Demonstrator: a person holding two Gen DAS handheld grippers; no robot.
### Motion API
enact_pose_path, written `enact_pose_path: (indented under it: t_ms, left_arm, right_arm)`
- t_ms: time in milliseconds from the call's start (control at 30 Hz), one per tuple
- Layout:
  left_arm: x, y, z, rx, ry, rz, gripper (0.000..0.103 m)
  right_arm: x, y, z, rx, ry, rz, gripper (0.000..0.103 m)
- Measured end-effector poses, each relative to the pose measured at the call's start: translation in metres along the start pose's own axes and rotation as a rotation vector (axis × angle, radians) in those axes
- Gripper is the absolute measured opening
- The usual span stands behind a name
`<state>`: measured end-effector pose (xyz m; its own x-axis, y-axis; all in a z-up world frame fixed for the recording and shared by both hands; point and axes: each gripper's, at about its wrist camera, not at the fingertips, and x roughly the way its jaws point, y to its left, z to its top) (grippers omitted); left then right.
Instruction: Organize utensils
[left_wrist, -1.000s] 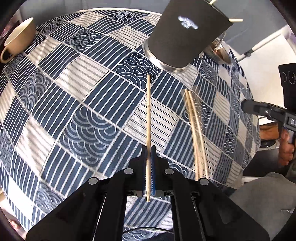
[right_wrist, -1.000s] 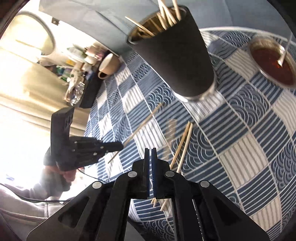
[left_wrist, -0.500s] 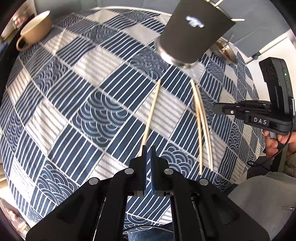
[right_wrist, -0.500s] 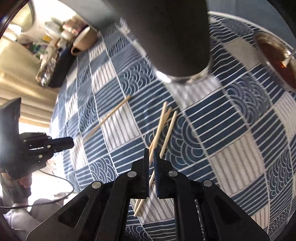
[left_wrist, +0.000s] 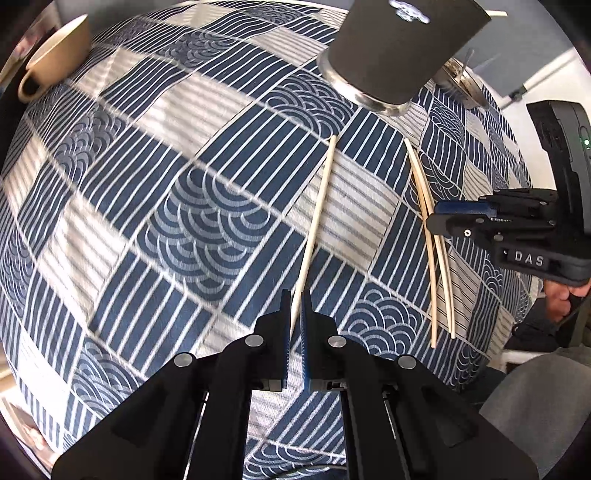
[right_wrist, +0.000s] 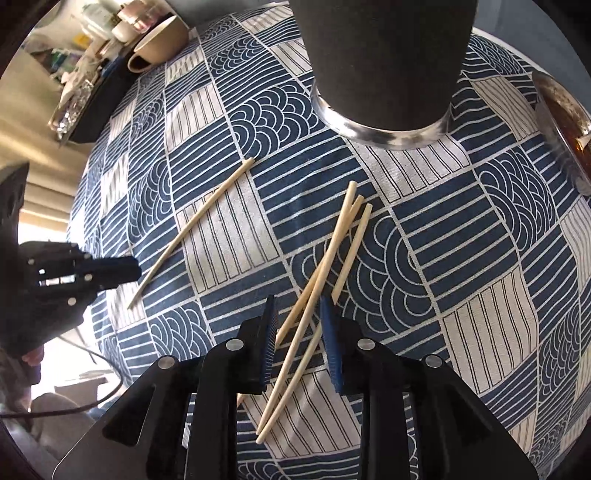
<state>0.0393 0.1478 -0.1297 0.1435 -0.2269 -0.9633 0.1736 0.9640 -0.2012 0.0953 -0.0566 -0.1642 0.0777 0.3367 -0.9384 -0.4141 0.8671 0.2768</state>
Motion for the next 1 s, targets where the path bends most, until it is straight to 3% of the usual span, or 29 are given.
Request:
enact_pose_path:
  t_ms: [133,300,433,633,733,800,867,1000]
  left_arm:
    - [0.008,-0.010,0.011,0.074,0.003,0.045,0.012]
    - [0.021,-0.019,0.022,0.125,0.023,0.033,0.014]
    - [0.024,-0.028,0.026,0.167,0.025,0.054,0.015]
    - [0.029,-0.057,0.013,0.316,-0.009,0.183,0.023]
    - [0.030,-0.053,0.016,0.223,-0.001,0.162,0.019]
    - [0.029,-0.050,0.017,0.213,0.003,0.170,0.016]
    - [0.029,-0.045,0.017,0.180,0.014,0.149,0.005]
    - [0.027,-0.025,0.016,0.081,0.047,0.030,0.005]
  right_arm:
    - [0.005,0.001,0.001,0.024,0.019,-0.009,0.019]
    - [0.006,0.003,0.001,0.035,0.014,-0.045,0.017]
    - [0.005,-0.007,-0.002,0.078,-0.008,0.002,0.007]
    - [-0.010,-0.024,-0.014,0.107,-0.056,0.061,0.006]
    - [-0.022,-0.029,-0.016,0.111,-0.088,0.078,0.006]
    - [-0.028,-0.032,-0.015,0.115,-0.102,0.079,0.006]
    - [-0.035,-0.034,-0.015,0.117,-0.118,0.083,0.006]
    - [-0.045,-0.040,-0.016,0.108,-0.161,0.108,0.006]
